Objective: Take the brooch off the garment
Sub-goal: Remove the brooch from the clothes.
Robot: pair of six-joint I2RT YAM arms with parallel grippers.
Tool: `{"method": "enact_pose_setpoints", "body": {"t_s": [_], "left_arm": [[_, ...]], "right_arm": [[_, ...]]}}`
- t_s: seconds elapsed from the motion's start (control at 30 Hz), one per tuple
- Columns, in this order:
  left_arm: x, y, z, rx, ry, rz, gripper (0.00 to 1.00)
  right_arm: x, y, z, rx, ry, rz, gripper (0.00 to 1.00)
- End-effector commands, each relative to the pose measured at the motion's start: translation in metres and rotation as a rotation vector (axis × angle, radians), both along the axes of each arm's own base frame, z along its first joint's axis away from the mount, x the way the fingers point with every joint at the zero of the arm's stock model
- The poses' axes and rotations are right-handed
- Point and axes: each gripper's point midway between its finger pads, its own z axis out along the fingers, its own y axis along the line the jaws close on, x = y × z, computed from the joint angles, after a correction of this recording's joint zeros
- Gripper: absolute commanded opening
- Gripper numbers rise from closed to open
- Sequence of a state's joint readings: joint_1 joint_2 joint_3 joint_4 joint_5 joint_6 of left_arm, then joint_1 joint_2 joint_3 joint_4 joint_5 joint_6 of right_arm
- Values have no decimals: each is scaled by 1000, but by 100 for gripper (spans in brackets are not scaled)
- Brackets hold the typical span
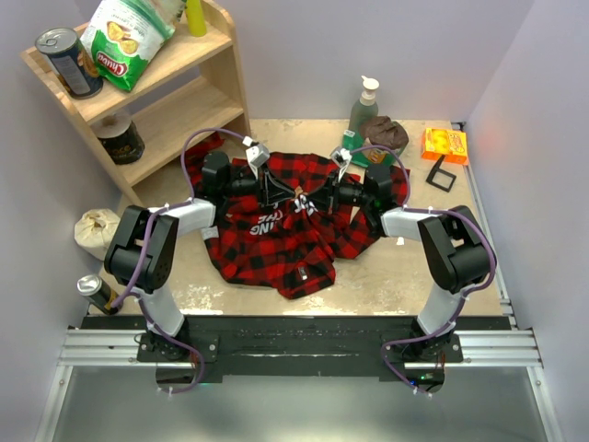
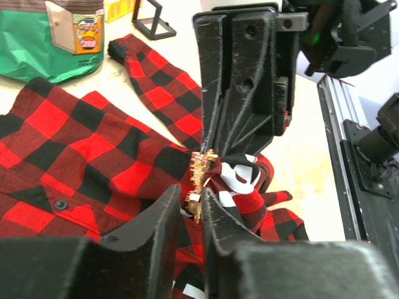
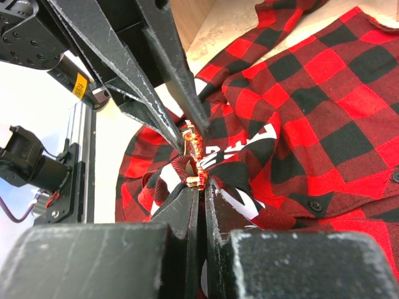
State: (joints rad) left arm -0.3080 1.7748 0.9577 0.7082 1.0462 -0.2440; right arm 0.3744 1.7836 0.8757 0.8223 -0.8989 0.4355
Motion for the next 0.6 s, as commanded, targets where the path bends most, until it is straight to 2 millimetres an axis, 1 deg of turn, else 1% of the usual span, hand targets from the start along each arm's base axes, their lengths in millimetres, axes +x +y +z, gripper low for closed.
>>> {"method": "enact_pose_setpoints", "body": {"t_s": [0.0,0.1,0.23,0.57], "left_arm": [[17,5,13,-12,-36,66,30],[14,4,14,-14,-39,52,31],[15,4,14,-13,-38,58,33],[13,2,12,-26,-15,46,34]], "right_arm": [[1,3,40,37,-128,13,0],[1,3,40,38,-127,14,0],[1,3,40,37,-127,13,0],[2,4,38,33,-126,14,0]]}}
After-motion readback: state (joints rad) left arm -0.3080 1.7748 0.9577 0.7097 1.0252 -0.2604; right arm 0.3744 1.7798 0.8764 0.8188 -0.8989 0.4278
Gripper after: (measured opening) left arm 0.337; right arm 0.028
